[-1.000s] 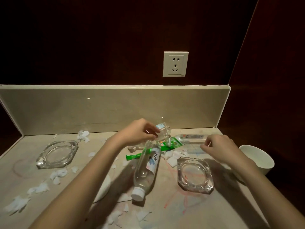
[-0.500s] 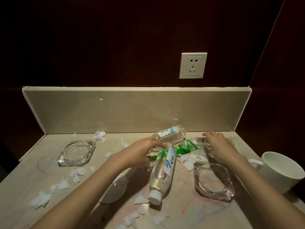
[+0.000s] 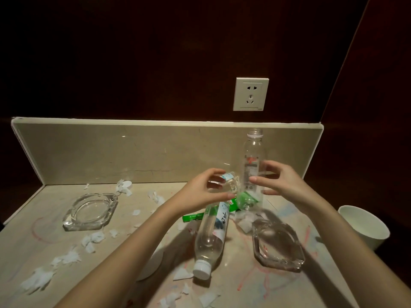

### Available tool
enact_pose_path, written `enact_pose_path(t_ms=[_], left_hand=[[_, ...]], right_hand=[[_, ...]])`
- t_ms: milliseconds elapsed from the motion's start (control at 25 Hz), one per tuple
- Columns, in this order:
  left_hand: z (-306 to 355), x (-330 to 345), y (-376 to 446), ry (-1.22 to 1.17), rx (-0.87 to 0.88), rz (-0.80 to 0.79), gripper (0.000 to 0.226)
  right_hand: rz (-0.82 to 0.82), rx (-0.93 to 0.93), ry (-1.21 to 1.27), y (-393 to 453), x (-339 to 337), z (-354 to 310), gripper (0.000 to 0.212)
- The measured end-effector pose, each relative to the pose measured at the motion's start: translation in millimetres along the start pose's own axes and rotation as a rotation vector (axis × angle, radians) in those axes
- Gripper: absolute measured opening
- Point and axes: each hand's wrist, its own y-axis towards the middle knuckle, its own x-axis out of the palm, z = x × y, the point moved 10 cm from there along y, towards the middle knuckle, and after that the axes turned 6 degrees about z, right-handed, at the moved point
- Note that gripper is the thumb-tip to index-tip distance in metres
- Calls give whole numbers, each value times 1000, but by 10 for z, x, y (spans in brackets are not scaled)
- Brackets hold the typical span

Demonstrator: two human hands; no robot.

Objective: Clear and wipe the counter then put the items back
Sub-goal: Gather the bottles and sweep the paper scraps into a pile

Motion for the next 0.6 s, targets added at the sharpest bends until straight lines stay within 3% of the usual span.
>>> enact_pose_path(t_ms=[320,440,600], left_hand=[[-69,-365,-234,-208,-33,98,67],[-226,-655,-427,-221,-84,157,57],[-520,-1244,-802,-200,-155,288,56]], right_hand=[[-229,-66,168,-157,808,-386,58],[-254,-66,85,-85,974,-328,63],[-323,-167,-187,-94,1374,-281,38]])
